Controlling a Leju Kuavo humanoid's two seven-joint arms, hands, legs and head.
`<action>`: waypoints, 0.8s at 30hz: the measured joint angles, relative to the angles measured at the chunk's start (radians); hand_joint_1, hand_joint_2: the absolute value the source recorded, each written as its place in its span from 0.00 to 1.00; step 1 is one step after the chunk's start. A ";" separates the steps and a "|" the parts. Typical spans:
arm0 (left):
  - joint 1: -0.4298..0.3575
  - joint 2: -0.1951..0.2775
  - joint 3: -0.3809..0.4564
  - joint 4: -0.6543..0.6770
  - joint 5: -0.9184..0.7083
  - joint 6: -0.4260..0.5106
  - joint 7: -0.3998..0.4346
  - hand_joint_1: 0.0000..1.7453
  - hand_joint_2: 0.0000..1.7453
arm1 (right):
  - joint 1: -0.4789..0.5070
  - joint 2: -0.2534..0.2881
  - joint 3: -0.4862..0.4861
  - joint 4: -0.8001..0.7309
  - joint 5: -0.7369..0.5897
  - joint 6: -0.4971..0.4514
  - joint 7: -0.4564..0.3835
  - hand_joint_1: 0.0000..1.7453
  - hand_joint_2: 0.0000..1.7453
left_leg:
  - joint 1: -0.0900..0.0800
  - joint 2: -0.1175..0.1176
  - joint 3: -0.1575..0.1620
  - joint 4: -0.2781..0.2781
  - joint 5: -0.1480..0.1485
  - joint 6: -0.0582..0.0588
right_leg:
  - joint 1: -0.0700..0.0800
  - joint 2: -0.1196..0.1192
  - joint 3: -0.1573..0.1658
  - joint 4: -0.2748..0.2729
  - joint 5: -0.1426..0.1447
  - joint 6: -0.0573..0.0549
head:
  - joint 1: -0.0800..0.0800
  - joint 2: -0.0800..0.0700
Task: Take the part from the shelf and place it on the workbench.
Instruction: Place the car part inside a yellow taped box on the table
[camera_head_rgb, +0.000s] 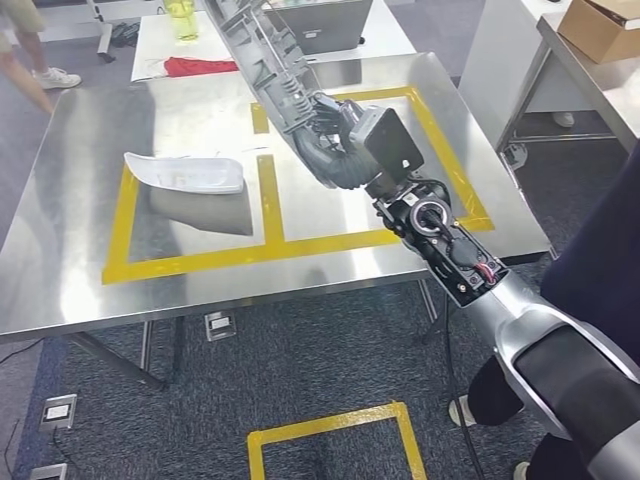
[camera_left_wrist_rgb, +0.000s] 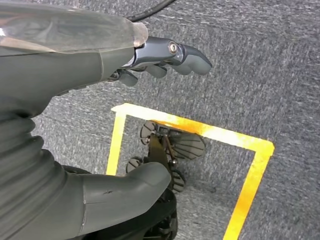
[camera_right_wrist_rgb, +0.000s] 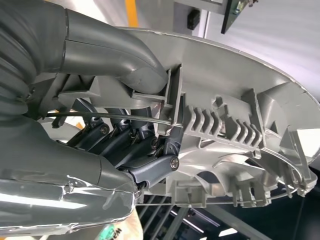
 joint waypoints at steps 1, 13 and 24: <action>0.000 0.000 0.000 0.000 0.000 -0.001 0.000 0.00 1.00 | -0.001 0.000 0.000 0.000 0.000 0.000 0.000 1.00 1.00 | 0.001 0.000 0.002 -0.003 -0.002 0.002 | 0.000 0.001 0.001 -0.001 -0.003 0.004 | 0.001 0.000; 0.004 -0.002 0.000 0.000 0.006 -0.002 0.000 0.00 1.00 | 0.010 -0.002 0.003 0.002 0.000 0.001 0.003 1.00 1.00 | 0.011 -0.004 0.046 0.006 -0.043 0.007 | -0.014 -0.010 -0.064 0.073 0.017 0.031 | 0.038 0.000; 0.004 0.000 0.000 0.000 -0.003 -0.004 -0.002 0.00 1.00 | 0.013 -0.003 0.003 0.002 0.002 0.000 0.004 1.00 1.00 | 0.013 0.001 -0.127 0.328 -0.164 -0.031 | -0.012 -0.007 -0.019 0.006 0.018 -0.011 | 0.004 0.000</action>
